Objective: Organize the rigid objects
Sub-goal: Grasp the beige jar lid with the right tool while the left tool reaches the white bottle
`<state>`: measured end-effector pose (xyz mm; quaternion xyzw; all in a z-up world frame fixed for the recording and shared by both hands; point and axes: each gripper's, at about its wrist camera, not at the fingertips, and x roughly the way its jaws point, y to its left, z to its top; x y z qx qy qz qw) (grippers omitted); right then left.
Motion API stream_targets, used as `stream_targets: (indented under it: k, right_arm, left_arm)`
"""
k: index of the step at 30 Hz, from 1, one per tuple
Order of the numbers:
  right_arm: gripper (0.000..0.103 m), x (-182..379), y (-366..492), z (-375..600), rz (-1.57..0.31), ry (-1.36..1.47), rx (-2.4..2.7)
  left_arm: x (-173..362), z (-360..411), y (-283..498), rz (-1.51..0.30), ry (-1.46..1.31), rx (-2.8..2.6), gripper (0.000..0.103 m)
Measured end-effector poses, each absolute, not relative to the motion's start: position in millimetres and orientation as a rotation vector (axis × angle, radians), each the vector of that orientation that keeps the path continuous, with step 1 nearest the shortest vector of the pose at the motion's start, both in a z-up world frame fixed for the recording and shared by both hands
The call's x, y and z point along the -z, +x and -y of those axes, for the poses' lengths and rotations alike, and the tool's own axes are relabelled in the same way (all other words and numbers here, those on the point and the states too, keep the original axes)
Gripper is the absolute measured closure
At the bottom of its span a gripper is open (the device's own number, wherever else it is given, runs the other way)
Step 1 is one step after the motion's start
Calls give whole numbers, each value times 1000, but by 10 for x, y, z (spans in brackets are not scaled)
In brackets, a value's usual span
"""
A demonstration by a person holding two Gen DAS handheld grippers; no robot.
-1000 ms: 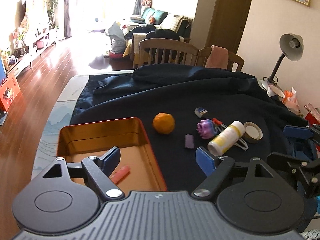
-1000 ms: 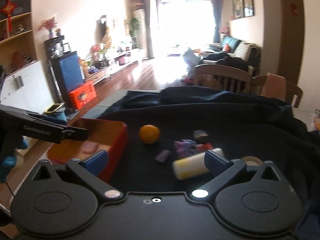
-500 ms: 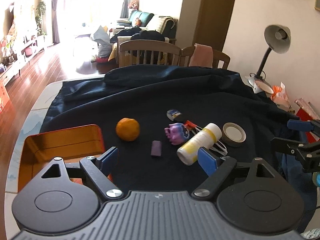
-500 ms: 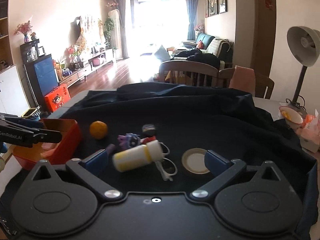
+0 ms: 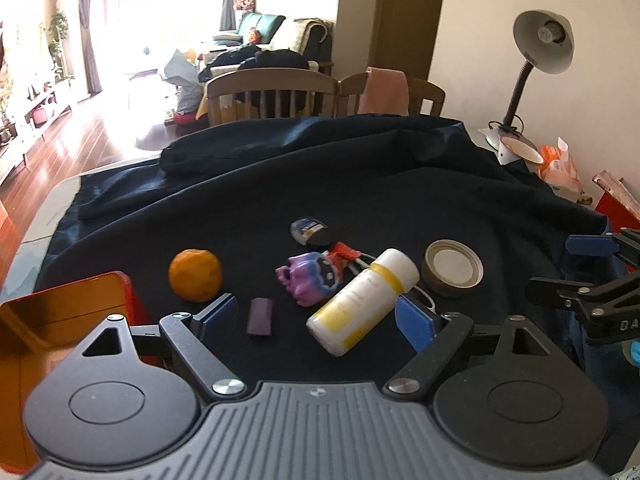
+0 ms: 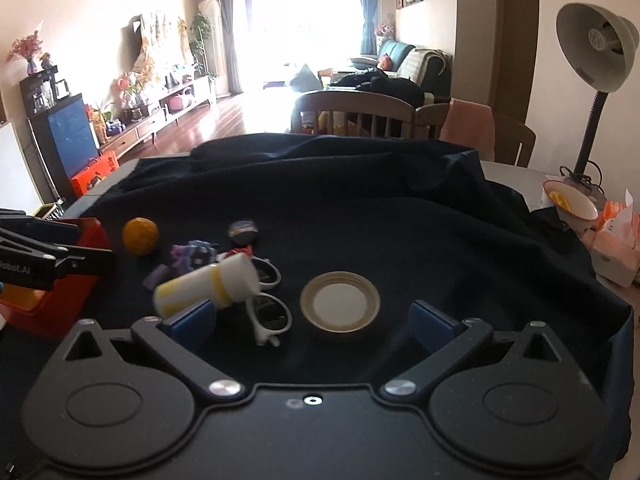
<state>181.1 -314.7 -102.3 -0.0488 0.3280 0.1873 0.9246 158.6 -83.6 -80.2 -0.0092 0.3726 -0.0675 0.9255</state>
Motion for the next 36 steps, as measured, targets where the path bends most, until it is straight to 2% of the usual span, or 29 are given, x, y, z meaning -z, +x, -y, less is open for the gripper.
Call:
stream_targets:
  k: [21, 36]
  right_arm:
    - [0, 1614, 2573, 2991, -824, -254, -381]
    - [0, 1844, 2826, 2854, -863, -304, -369]
  left_arm:
    - [1370, 1176, 2220, -926, 75, 245, 17]
    - [1651, 1254, 2420, -971, 154, 256, 17]
